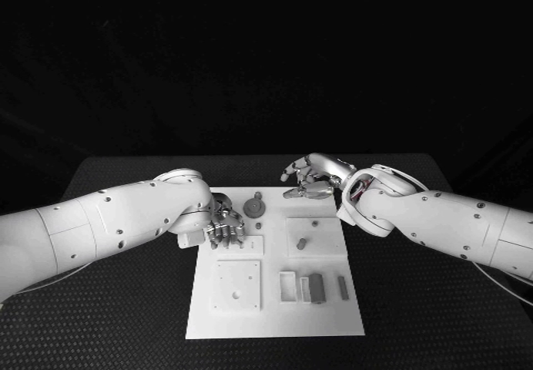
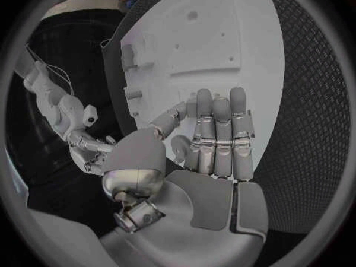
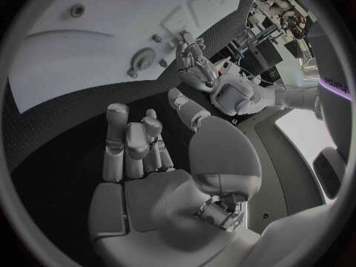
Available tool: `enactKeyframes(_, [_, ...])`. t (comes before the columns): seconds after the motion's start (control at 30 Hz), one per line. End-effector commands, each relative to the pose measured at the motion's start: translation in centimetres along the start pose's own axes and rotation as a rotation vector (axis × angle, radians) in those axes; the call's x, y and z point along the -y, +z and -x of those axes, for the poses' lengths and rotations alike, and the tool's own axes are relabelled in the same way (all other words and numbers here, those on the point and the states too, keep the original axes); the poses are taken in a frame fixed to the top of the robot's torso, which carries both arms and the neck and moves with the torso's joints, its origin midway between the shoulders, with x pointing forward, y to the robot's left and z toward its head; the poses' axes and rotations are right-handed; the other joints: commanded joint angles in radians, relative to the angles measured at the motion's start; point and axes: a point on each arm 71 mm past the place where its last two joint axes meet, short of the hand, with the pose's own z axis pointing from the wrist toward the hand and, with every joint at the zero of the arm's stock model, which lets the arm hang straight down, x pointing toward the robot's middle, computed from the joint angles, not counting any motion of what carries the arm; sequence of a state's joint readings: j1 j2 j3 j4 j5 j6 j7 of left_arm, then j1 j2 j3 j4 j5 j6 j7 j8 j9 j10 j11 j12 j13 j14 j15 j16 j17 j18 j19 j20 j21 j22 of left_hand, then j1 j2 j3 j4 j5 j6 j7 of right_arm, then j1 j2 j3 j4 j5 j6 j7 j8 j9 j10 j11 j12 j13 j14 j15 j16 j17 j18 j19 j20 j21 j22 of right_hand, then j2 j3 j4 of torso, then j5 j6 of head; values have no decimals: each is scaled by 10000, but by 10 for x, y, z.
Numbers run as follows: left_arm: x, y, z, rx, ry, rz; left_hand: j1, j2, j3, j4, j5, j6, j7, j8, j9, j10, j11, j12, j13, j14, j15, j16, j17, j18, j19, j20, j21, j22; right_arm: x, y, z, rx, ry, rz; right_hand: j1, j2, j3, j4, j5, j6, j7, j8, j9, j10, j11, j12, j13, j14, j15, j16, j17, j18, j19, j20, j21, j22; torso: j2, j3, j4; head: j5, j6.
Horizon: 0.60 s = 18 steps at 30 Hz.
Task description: Assemble the parts on the task board
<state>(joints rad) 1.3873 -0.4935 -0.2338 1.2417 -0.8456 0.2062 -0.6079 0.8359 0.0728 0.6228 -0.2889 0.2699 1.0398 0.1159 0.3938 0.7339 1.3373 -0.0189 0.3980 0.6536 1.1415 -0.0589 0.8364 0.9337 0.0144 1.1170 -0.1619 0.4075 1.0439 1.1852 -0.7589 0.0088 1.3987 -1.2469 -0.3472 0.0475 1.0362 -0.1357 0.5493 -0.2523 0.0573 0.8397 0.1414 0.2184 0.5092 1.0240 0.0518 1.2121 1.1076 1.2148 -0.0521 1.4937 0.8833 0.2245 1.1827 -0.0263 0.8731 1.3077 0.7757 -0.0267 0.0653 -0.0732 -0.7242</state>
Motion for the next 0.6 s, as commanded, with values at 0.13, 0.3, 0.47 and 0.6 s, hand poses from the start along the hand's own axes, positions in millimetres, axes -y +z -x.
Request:
enactKeyframes(0.13, [5, -1, -4, -280, 238, -184, 22, 121, 81, -8, -13, 720, -659, 68, 19, -32, -96, 67, 11, 12, -55, 46, -20, 81, 56, 4, 44, 18, -1, 0, -1, -148, 7, 26, 85, -12, -7, 61, 25, -193, 281, 18, -13, -58, 41, -48, -18, -54, -14, -66, -13, 373, -29, -64, -54, 151, -3, 5, -2, 3, 6])
enactKeyframes(0.3, [3, -2, -5, -324, 198, -197, 26, 123, 88, -13, -22, 721, -660, 68, 29, -33, -98, 76, 14, 11, -57, 57, -30, 82, 56, 1, 43, 27, 0, 0, -1, -147, 3, 12, 87, -10, -10, 61, 25, -194, 280, 18, -14, -58, 41, -48, -21, -54, -15, -67, -13, 373, -29, -63, -55, 152, 0, 3, -3, 0, 10])
enactKeyframes(0.47, [2, -1, -4, -317, 185, -168, 30, 120, 92, -15, -24, 722, -661, 69, 36, -34, -100, 82, 16, 11, -58, 65, -36, 83, 57, 0, 43, 34, -1, 1, -1, -161, 8, 25, 89, -9, -12, 61, 25, -193, 280, 19, -15, -59, 41, -47, -23, -55, -15, -68, -13, 373, -30, -62, -57, 153, -4, 4, -1, -10, 21])
enactKeyframes(0.6, [2, -1, -5, -346, 205, -184, 33, 120, 95, -15, -26, 723, -662, 69, 42, -35, -101, 87, 18, 10, -59, 71, -42, 83, 58, -1, 42, 39, 0, 1, -2, -180, 9, 21, 90, -8, -13, 62, 25, -192, 280, 20, -15, -60, 41, -47, -25, -55, -15, -68, -13, 373, -30, -61, -58, 153, -3, 4, 2, -12, 15])
